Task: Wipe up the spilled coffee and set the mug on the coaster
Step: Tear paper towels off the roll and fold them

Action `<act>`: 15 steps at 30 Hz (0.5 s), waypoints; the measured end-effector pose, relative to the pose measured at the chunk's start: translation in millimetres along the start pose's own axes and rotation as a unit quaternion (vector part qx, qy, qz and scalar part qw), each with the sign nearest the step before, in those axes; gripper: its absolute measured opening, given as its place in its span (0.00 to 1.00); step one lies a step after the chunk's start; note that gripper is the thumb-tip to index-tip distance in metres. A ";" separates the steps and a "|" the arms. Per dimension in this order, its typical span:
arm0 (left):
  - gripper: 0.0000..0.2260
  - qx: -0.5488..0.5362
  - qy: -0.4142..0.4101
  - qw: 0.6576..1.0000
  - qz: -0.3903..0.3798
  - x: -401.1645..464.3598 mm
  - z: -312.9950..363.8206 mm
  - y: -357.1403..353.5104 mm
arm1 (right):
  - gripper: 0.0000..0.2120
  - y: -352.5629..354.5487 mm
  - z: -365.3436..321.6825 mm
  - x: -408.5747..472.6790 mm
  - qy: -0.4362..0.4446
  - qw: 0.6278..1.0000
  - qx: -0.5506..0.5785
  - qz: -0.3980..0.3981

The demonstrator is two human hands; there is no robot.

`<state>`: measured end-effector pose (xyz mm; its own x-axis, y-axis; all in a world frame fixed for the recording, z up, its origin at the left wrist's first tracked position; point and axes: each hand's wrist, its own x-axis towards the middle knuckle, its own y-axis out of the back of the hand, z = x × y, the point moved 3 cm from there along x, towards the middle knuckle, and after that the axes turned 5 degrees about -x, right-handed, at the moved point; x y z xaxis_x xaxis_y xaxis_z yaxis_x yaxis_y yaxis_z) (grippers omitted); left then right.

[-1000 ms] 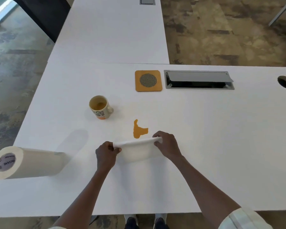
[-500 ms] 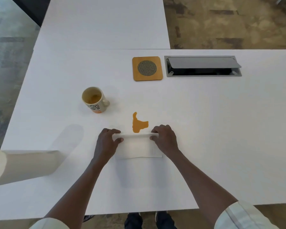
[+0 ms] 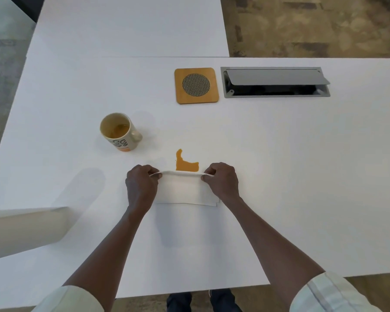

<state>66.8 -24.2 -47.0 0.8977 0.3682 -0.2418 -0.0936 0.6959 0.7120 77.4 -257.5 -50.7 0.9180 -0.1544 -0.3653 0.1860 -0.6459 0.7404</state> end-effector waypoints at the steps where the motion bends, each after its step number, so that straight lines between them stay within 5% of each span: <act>1: 0.04 -0.010 0.009 1.000 0.002 2.6 2.2 -0.8 | 0.04 0.3 -0.6 2.7 -0.002 1.000 0.004 0.004; 15: 0.04 -0.070 0.048 0.996 0.030 26.7 15.0 -9.4 | 0.06 5.1 -5.5 26.8 0.004 0.999 0.038 0.021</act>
<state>98.1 -30.1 -50.3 0.8440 0.4647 -0.2679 -0.2113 0.7471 0.6302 104.9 -260.8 -53.6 0.9272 -0.1772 -0.3299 0.1201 -0.6936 0.7103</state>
